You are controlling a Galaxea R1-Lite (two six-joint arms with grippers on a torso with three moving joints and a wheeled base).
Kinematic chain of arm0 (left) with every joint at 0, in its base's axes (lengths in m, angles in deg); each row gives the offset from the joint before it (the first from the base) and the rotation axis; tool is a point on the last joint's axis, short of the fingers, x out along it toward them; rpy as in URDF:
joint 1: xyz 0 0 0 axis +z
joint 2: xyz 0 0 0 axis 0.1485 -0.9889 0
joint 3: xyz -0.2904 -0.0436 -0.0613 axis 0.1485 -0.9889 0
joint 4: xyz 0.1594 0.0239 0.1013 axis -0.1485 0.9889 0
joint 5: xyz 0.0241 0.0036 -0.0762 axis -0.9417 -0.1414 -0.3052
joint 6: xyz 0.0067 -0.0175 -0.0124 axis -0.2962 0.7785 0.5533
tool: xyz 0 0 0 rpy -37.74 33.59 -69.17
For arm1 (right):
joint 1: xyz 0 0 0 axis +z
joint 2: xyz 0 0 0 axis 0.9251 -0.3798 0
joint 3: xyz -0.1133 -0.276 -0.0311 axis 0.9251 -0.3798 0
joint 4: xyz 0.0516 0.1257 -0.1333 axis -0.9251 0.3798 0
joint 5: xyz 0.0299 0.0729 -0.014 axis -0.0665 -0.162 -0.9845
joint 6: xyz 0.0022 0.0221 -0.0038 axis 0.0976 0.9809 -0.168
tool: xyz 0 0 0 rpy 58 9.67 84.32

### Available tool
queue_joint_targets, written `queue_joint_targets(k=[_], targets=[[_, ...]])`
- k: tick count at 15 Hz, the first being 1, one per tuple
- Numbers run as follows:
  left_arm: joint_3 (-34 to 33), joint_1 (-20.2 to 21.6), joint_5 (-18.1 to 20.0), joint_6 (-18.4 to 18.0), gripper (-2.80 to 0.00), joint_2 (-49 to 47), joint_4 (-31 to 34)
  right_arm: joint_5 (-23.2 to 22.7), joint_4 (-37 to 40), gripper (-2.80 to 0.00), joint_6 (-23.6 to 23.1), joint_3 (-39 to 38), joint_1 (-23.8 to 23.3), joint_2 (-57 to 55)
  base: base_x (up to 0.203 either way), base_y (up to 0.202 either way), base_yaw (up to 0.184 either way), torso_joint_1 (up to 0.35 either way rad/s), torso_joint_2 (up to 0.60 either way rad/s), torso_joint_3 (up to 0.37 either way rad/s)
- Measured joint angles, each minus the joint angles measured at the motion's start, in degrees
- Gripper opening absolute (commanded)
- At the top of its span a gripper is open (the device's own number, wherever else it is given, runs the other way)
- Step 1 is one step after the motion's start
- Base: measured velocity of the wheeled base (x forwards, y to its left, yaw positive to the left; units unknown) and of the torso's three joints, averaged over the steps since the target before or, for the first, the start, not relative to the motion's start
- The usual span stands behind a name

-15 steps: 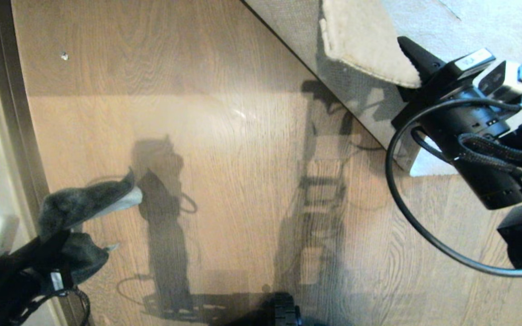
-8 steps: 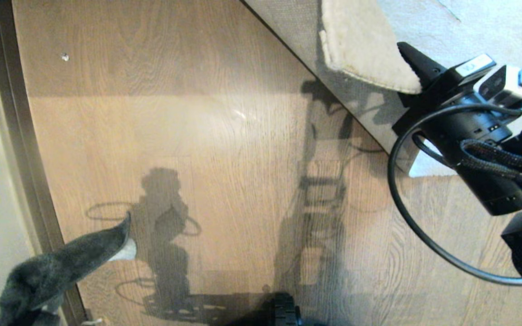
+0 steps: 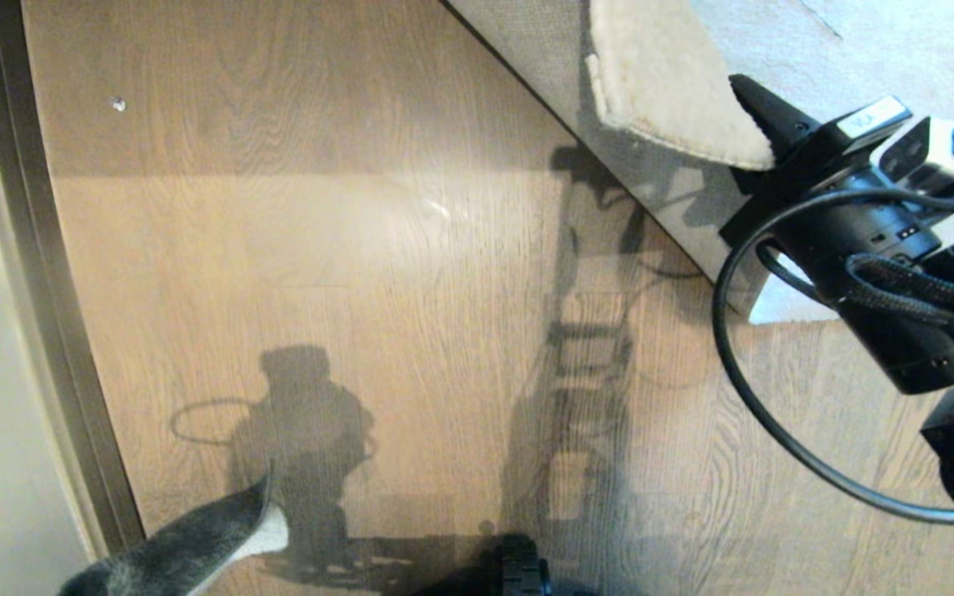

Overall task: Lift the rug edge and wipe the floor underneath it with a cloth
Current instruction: Wipe the floor under the carpet with a rag

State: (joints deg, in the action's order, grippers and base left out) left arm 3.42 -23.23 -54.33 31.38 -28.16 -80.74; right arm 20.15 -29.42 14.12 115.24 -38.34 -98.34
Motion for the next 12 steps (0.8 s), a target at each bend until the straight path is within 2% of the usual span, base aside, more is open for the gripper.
queue_joint_targets(k=[2,10,12], targets=[[-0.1,0.0,-0.2,1.2,-2.80,0.3,0.0,0.0,0.0,-2.80,-0.1,-0.1,0.0,0.2,0.000,0.000,0.000,0.000,0.00,0.000],[-0.1,0.1,-0.2,1.3,-2.80,0.4,-0.1,-0.1,0.1,-2.80,-0.1,-3.5,0.0,2.7,0.000,0.000,0.000,0.000,0.00,0.000],[-0.2,2.8,-0.3,1.3,-2.80,0.3,-0.4,0.0,0.1,-2.80,-0.1,-3.5,0.0,2.8,0.000,0.000,0.000,0.000,0.00,0.000]])
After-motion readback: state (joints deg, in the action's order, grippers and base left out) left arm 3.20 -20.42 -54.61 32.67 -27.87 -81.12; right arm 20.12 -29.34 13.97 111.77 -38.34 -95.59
